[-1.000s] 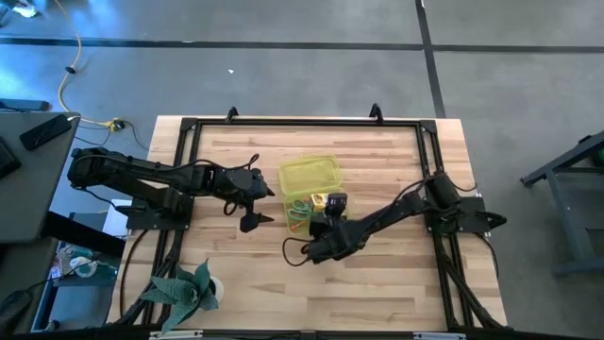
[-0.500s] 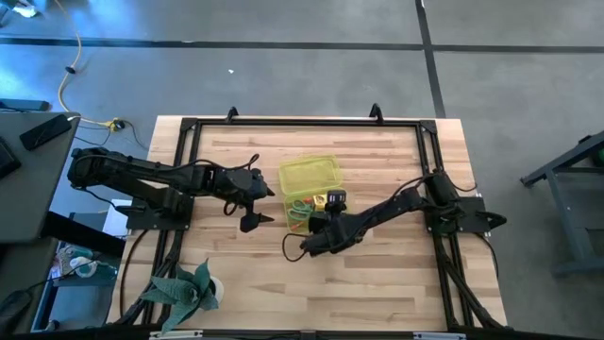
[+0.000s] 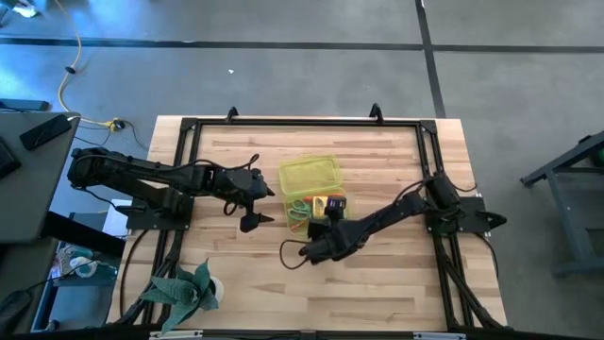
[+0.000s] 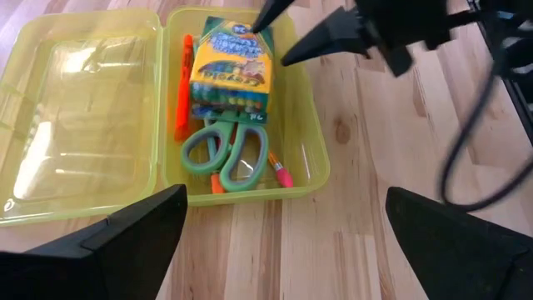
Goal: Pack school essentials
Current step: Put the box of crayons into the yellow storage box, then close the yellow storage box
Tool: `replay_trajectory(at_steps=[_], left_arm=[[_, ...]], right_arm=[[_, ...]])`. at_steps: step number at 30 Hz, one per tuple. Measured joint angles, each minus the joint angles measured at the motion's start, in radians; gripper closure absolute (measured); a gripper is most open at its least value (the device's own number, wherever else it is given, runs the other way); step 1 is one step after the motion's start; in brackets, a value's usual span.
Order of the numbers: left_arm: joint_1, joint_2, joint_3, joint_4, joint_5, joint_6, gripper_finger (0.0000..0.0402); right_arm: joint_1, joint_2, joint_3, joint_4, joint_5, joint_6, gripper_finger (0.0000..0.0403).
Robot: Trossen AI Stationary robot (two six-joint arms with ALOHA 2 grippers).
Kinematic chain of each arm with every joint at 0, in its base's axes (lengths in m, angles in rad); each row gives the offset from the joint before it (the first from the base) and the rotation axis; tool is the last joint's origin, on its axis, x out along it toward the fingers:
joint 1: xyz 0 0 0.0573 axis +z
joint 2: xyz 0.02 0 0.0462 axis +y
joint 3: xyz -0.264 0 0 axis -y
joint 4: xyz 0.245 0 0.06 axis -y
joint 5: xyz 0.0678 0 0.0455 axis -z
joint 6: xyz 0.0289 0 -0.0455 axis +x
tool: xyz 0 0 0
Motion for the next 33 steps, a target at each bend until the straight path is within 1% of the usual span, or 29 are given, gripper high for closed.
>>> replay_trajectory(at_steps=[5,8,11,15,20,22,26,29,33], left_arm=[[0.000,0.000,0.000,0.000,0.000,0.000,0.0002],[0.000,0.000,0.000,0.000,0.000,0.000,0.0002],[0.000,0.000,0.000,-0.001,0.000,0.000,0.0002],[0.000,0.000,0.000,-0.004,0.000,0.007,0.0002],[0.000,0.000,0.000,-0.007,0.000,0.018,0.0002],[0.000,0.000,0.000,-0.009,0.000,0.019,0.0002],[0.000,0.005,0.000,-0.018,0.000,0.018,0.0002],[0.000,0.029,0.000,-0.026,0.000,0.015,0.0002],[-0.003,0.092,-0.001,-0.027,0.002,0.002,0.0002]], right_arm=[[0.033,0.000,0.056,-0.042,0.003,0.060,0.0217],[0.047,-0.001,0.086,-0.111,0.043,0.133,0.0217],[0.052,-0.001,0.107,-0.219,0.106,0.219,0.0217],[0.030,-0.003,0.123,-0.407,0.167,0.385,0.0217],[-0.009,-0.029,0.124,-0.578,0.188,0.533,0.0218],[-0.030,-0.045,0.124,-0.583,0.188,0.552,0.0218],[-0.089,-0.115,0.089,-0.575,0.187,0.541,0.0218],[-0.145,-0.181,0.028,-0.562,0.160,0.578,0.0218],[-0.230,-0.287,-0.081,-0.459,0.106,0.566,0.0218]])
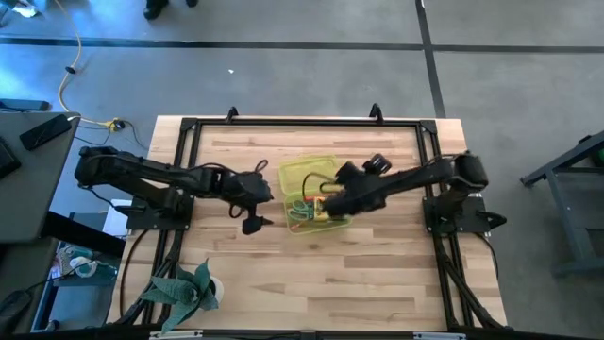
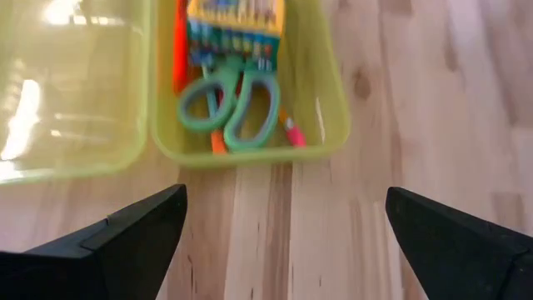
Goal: Pack school essentials
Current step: Close the yellow storage box
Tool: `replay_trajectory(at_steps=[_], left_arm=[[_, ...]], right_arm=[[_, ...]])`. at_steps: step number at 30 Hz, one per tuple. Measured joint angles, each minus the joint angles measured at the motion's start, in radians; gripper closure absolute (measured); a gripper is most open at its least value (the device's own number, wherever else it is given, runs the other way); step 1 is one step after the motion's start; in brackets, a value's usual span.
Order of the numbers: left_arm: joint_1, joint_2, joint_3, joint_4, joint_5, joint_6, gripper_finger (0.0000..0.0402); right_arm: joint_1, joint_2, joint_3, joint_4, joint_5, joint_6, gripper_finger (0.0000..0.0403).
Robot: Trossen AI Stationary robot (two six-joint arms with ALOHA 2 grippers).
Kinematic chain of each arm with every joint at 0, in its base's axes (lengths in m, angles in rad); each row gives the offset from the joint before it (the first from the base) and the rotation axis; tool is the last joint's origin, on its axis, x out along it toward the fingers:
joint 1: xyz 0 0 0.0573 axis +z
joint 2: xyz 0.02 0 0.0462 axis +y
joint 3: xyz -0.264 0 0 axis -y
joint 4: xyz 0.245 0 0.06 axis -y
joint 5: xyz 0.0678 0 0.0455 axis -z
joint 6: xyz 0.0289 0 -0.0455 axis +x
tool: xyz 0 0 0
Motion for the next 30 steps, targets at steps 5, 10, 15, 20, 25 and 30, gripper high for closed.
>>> replay_trajectory(at_steps=[5,10,15,20,25,30], left_arm=[[-0.021,0.094,0.000,0.001,0.009,-0.023,0.0002],[-0.057,0.165,-0.001,0.040,0.009,-0.048,0.0002],[-0.089,0.229,0.000,0.117,0.009,-0.087,0.0002],[-0.099,0.284,0.000,0.159,0.000,-0.121,0.0002],[-0.100,0.330,-0.001,0.199,-0.001,-0.141,0.0002],[-0.099,0.383,-0.001,0.266,-0.001,-0.141,0.0002]], right_arm=[[-0.115,-0.141,-0.136,0.229,-0.106,-0.121,0.0218],[-0.240,-0.265,-0.262,0.529,-0.240,-0.246,0.0218],[-0.381,-0.325,-0.373,0.821,-0.419,-0.321,0.0218],[-0.495,-0.317,-0.490,1.121,-0.577,-0.363,0.0218],[-0.565,-0.304,-0.596,1.347,-0.650,-0.331,0.0218],[-0.617,-0.275,-0.672,1.491,-0.703,-0.310,0.0218]])
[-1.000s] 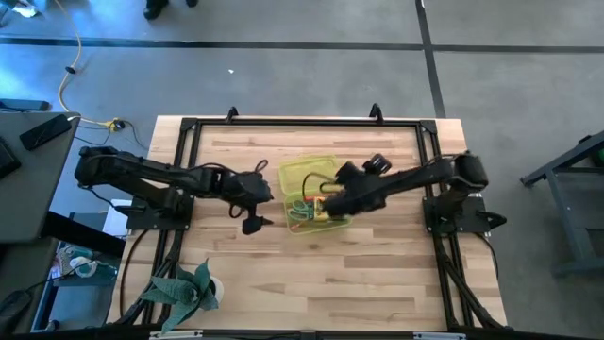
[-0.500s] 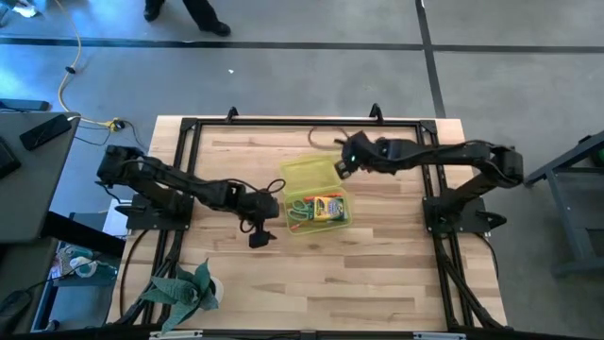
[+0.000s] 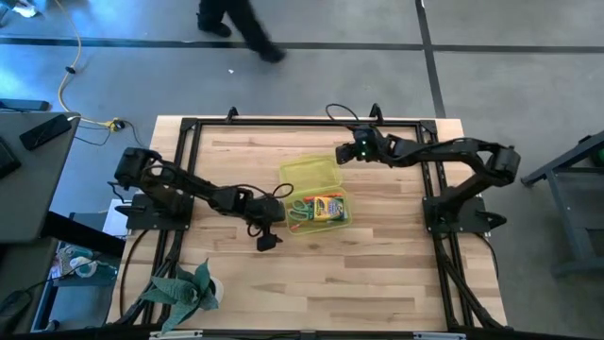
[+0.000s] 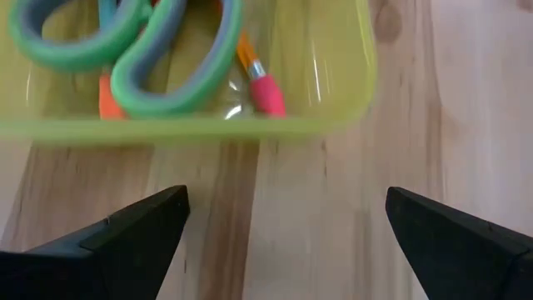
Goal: Pack school essentials
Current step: Close the yellow storage box
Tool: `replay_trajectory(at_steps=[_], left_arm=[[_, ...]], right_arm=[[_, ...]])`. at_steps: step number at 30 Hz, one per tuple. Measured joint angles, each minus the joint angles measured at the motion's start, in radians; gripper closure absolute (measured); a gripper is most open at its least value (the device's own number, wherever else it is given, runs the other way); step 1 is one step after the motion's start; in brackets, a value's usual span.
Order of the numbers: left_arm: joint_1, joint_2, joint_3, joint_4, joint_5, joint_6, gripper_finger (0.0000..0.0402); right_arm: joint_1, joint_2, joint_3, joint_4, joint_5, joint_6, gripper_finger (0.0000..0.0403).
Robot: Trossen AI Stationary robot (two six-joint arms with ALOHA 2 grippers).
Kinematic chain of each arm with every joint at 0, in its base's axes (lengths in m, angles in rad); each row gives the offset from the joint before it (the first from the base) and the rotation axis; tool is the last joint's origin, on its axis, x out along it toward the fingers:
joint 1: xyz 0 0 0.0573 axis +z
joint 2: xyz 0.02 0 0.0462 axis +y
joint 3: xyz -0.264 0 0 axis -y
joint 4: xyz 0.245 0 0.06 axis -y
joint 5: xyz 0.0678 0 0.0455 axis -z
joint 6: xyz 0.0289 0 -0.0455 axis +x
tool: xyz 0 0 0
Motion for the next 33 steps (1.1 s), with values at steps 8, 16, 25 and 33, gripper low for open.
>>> replay_trajectory(at_steps=[8,16,25,33], left_arm=[[0.027,0.022,0.003,0.037,-0.032,0.015,0.0002],[0.040,0.023,0.001,0.067,-0.058,0.035,0.0002],[0.088,0.023,0.001,0.070,-0.053,0.044,0.0002],[0.110,0.023,0.001,0.069,-0.052,0.043,0.0002]], right_arm=[[-0.055,0.109,-0.011,0.117,-0.097,0.013,0.0217],[-0.118,0.199,-0.011,0.211,-0.200,0.013,0.0217],[-0.141,0.265,-0.011,0.229,-0.278,0.013,0.0217],[-0.141,0.288,-0.010,0.244,-0.325,0.034,0.0217]])
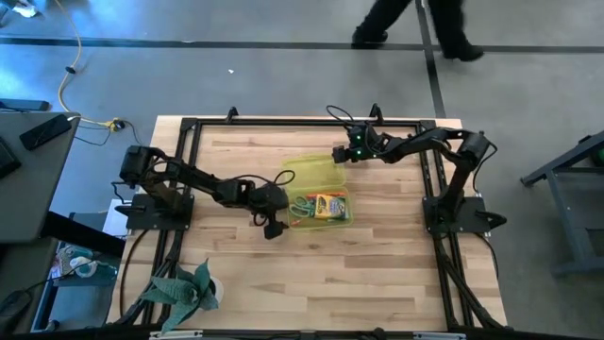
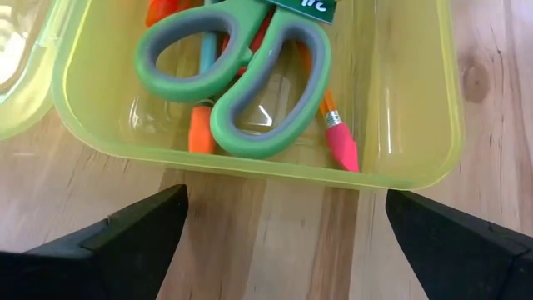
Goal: Pack school essentials
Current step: Close the yellow storage box
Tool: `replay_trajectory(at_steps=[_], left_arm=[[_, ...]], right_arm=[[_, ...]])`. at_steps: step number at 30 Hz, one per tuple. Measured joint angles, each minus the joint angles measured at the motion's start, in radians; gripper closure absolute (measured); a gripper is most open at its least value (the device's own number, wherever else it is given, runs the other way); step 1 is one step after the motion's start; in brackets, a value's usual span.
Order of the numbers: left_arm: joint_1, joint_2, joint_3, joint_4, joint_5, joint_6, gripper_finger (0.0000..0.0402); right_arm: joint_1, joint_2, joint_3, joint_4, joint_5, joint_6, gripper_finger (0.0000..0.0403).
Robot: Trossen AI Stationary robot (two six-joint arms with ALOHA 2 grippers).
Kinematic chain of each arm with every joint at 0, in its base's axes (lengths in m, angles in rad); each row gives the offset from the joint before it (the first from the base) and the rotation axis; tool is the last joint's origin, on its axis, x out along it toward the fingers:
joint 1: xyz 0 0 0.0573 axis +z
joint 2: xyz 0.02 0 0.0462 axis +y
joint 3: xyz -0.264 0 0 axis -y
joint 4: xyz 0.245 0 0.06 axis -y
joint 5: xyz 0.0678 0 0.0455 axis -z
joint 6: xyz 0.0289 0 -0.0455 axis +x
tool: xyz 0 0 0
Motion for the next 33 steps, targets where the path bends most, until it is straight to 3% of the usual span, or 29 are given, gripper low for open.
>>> replay_trajectory(at_steps=[18,33], left_arm=[[0.002,0.000,0.000,-0.010,0.002,0.010,0.0002],[0.032,-0.001,0.000,-0.022,0.003,0.010,0.0002]], right_arm=[[0.001,-0.002,0.000,0.020,-0.133,0.007,0.0217],[0.030,-0.146,0.000,-0.054,-0.116,-0.052,0.0217]])
